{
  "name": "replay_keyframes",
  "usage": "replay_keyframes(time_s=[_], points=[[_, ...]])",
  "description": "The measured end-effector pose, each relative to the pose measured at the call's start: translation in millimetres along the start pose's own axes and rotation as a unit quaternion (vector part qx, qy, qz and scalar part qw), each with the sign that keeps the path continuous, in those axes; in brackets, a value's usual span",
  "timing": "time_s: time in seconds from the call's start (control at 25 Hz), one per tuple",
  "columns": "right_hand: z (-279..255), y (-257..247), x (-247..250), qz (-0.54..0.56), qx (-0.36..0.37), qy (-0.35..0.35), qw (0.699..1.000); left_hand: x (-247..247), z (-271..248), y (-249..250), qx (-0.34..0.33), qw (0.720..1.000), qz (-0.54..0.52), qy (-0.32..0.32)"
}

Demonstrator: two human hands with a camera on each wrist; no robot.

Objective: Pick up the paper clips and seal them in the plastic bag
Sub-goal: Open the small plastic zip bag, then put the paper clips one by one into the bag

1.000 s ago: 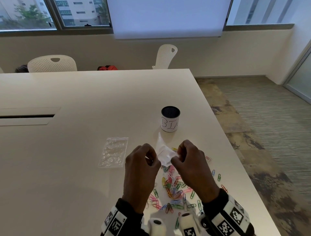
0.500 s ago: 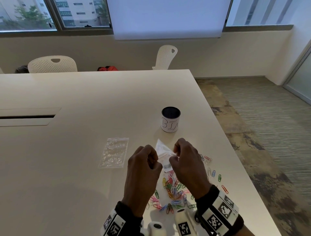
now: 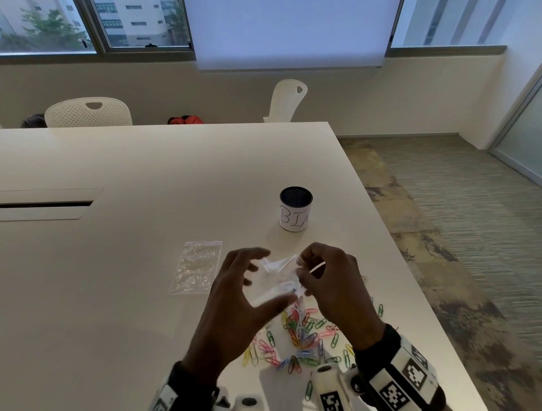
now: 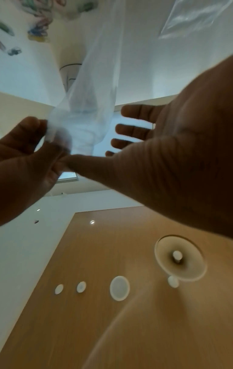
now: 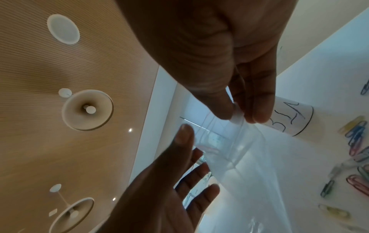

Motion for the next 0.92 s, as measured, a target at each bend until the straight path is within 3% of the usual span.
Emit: replay_keyframes(time_s=[0.12, 0.24, 0.4, 0.6, 0.76, 0.92], points=[[1, -2, 5, 0.028, -0.004, -0.027, 0.999, -6, -2, -3, -0.038, 0.992, 0.062, -0.104], [-3, -12, -2, 0.041, -0.001, -0.081, 0.996, -19, 2, 2, -0.08, 0.979, 0.117, -0.144], [-6, -25, -9, 0.016, 0.026, -0.108, 0.994, -21, 5, -5, -0.053, 0.988, 0.086, -0.114], [-17, -35, 9, -0.026, 0.086, -0.012, 0.996, -19, 4, -21, -0.031, 0.994, 0.072, -0.073], [-38, -35, -21, -0.111, 0.111, -0.178, 0.971, -19, 3, -35, -0.021, 0.996, 0.05, -0.066], [-38, -33, -30, -0.141, 0.141, -0.179, 0.963, -27, 1, -34, -0.026, 0.994, 0.074, -0.079]])
Point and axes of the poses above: each hand's wrist, its own z-axis towards the middle knuckle, its own x-axis out of the back of the hand, y = z × x, the point moved 9 cm from there along z, towards the middle knuckle, and after that the axes turned 13 degrees about -x, right-handed, at the moved point
